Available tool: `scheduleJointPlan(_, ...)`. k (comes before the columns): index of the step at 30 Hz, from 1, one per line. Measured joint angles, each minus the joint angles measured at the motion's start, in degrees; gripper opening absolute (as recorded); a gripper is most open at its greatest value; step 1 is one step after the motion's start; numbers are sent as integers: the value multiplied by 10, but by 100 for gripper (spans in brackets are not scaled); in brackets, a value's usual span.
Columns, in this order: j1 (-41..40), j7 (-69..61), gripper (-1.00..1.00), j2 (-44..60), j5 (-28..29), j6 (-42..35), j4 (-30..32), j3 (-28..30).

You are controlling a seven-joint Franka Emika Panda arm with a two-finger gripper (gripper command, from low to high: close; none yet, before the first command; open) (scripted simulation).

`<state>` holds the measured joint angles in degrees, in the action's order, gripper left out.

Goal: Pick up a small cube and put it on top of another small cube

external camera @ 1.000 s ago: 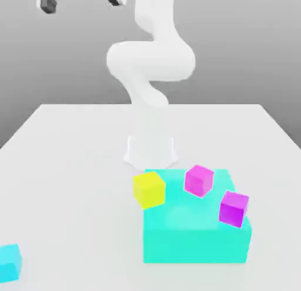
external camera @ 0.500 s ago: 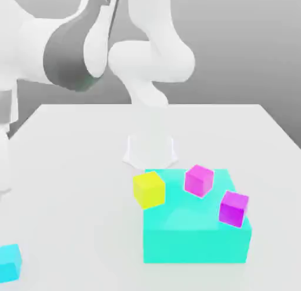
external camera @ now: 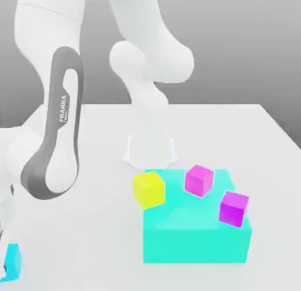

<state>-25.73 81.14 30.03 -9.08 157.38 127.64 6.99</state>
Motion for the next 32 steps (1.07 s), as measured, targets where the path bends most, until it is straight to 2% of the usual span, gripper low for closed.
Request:
scheduleJointPlan(2,0,0,-100,1,0,0,0,0)
scheduleJointPlan(7,21,13,-100,-90,24,-67,22,9)
scheduleJointPlan(14,113,-30,-100,-223,37,-129,86,-88)
scheduleJointPlan(19,252,-77,-100,-333,36,-184,138,-159)
scheduleJointPlan(23,317,-112,-100,-416,37,-227,181,-211)
scheduleJointPlan(28,329,-104,-100,-365,60,-143,217,-234)
scheduleJointPlan(29,329,-102,100,-355,63,-130,220,-235)
scheduleJointPlan(32,329,-102,100,-355,63,-130,220,-235)
